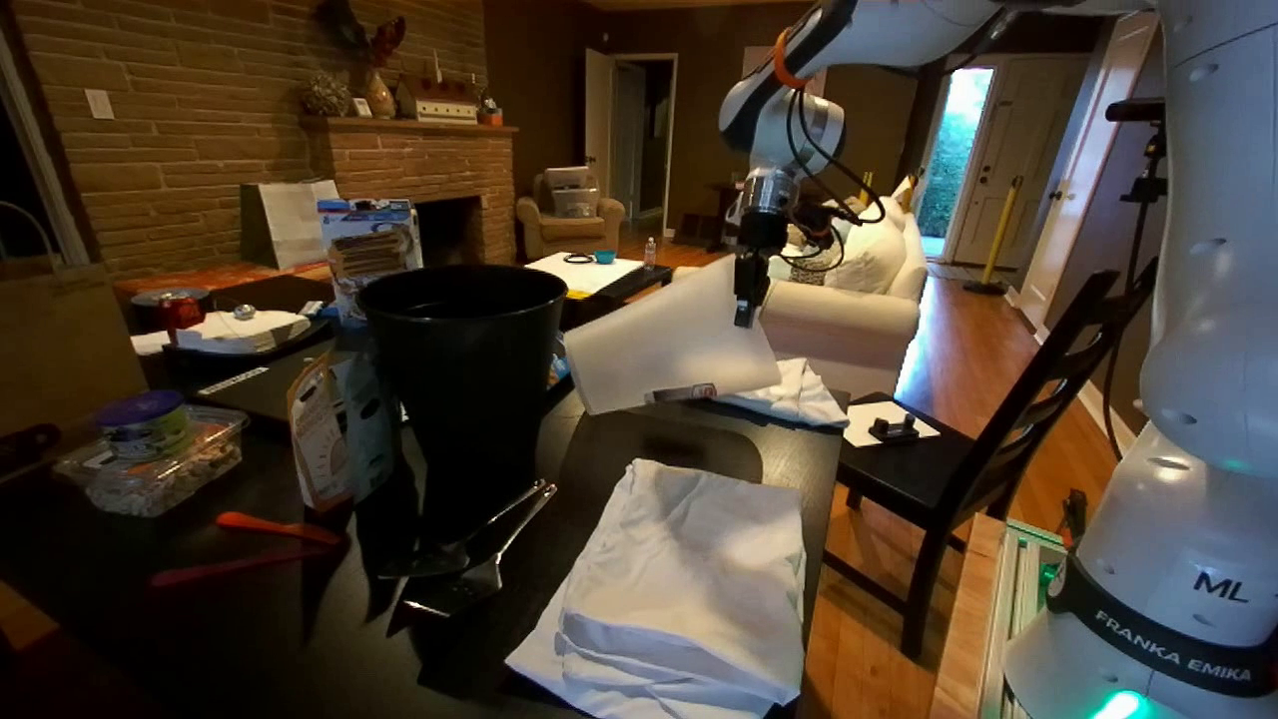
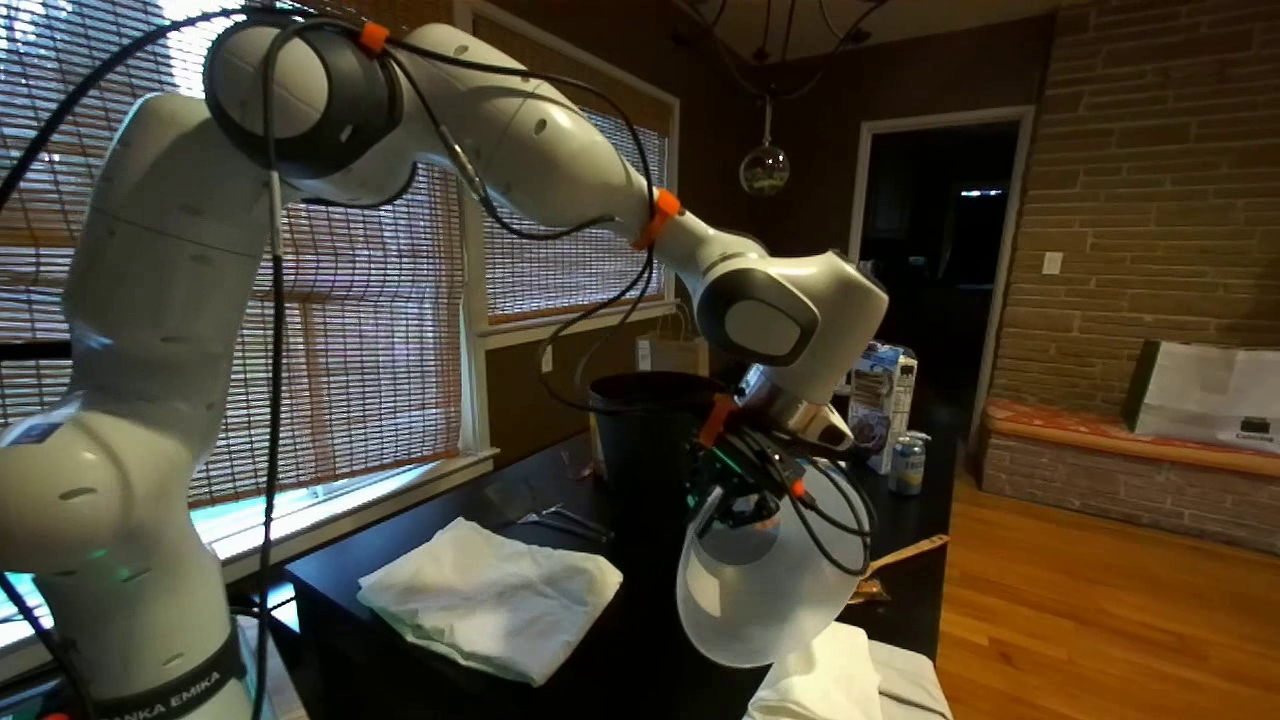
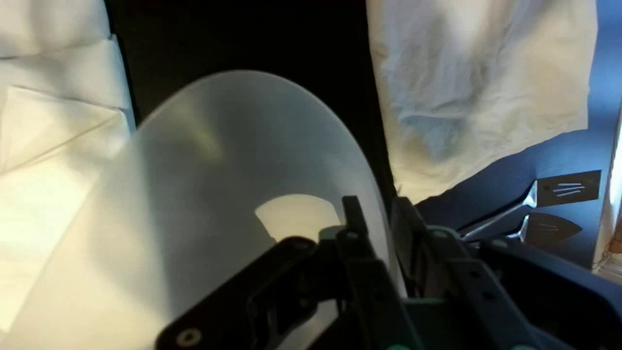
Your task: Lay the clear bin on its side.
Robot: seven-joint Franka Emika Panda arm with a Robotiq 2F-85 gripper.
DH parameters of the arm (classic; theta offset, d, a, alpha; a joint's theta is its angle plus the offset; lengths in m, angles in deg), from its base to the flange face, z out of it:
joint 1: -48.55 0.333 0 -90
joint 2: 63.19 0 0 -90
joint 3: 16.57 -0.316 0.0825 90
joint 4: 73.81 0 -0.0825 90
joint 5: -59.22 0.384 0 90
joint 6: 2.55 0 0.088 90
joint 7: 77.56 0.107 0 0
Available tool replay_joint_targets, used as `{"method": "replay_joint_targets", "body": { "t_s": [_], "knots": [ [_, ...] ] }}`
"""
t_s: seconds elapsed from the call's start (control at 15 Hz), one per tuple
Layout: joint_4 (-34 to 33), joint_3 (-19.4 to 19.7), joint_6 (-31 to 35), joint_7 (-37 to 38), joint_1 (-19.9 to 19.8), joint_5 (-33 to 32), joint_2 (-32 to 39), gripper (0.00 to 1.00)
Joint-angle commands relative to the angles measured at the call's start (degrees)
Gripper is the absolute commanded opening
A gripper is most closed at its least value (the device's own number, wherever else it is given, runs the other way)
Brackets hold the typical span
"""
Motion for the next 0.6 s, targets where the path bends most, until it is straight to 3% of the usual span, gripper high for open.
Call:
{"method": "replay_joint_targets", "body": {
  "t_s": [0.0,0.47,0.53],
  "knots": [
    [-3.1,-1.3,-1.2,3.5,-1.2,-2.8,5.2,0.53],
    [-4.3,-2.8,-1.5,6.3,-1.2,-5.6,6.6,1.00],
    [-3.8,-3.1,-1.4,6.5,-0.8,-6.3,5.7,1.00]
  ]
}}
